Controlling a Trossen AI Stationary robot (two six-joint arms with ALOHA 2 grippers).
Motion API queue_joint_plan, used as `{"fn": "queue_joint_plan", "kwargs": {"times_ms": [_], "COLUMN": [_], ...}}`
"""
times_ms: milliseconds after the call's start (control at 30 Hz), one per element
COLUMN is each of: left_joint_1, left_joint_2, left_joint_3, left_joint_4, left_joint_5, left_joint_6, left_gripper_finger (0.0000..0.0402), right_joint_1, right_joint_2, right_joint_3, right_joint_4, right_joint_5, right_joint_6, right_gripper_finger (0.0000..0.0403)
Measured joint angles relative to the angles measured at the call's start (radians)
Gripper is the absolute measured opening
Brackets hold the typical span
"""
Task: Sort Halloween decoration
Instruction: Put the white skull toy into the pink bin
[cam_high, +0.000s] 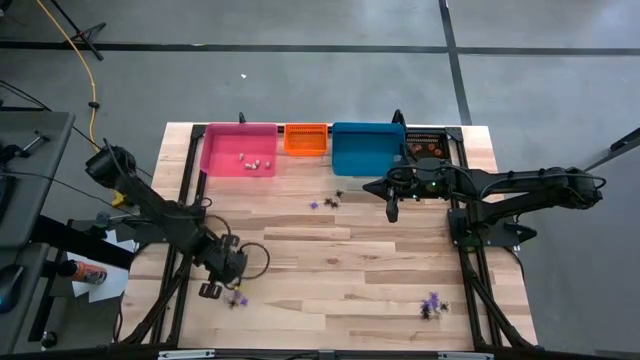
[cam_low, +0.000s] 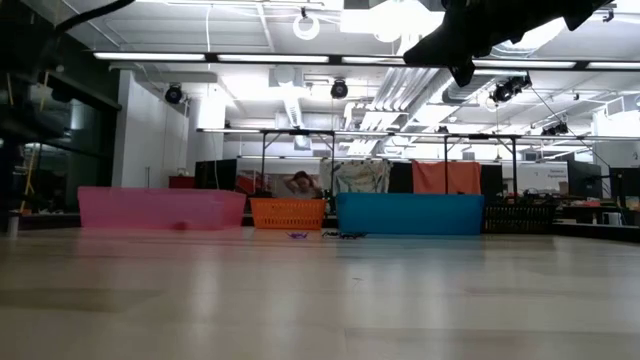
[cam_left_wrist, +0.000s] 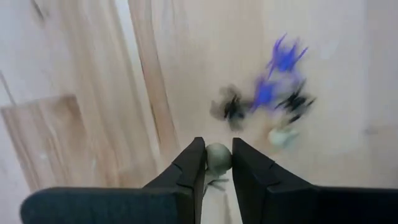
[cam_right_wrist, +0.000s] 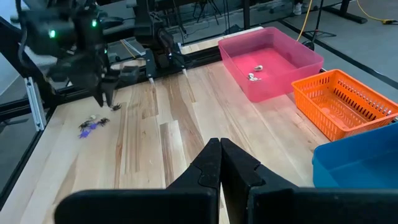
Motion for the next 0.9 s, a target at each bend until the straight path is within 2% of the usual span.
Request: {"fn": "queue_joint_plan", "kwargs": {"times_ms": [200,333,433,533,667,767,900], "left_joint_1": [0.152,0.329,0.499,0.666,0.822,0.862,0.856], "left_joint_2": [-0.167,-0.231,-0.221,-0.176,-0.104,-0.063,-0.030], "left_joint_3": [0.001,0.002,0.004,0.004,0.045,0.125,0.210], "left_joint_4": [0.090,0.337,0.562,0.801,1.047,1.061,0.972], "left_joint_5": [-0.002,-0.065,-0.083,-0.075,0.008,0.076,0.085], "left_joint_6": [0.023,0.133,0.230,0.262,0.256,0.312,0.433], "left_gripper_finger": [0.0052,0.0053,0.0053,0.0053,0.0053,0.0053,0.0053], "right_joint_1": [0.000,0.000,0.000,0.000,0.000,0.000,0.000], "right_joint_2": [0.000,0.000,0.000,0.000,0.000,0.000,0.000], "right_joint_3": [0.000,0.000,0.000,0.000,0.000,0.000,0.000], "right_joint_4": [0.000,0.002,0.015,0.060,0.181,0.279,0.328], "right_joint_5": [0.000,0.000,0.000,0.000,0.000,-0.001,-0.001], "right_joint_6": [0.000,0.007,0.019,0.019,0.011,-0.006,-0.008], "right_gripper_finger": [0.0000,0.0000,0.0000,0.0000,0.0000,0.0000,0.0000]}}
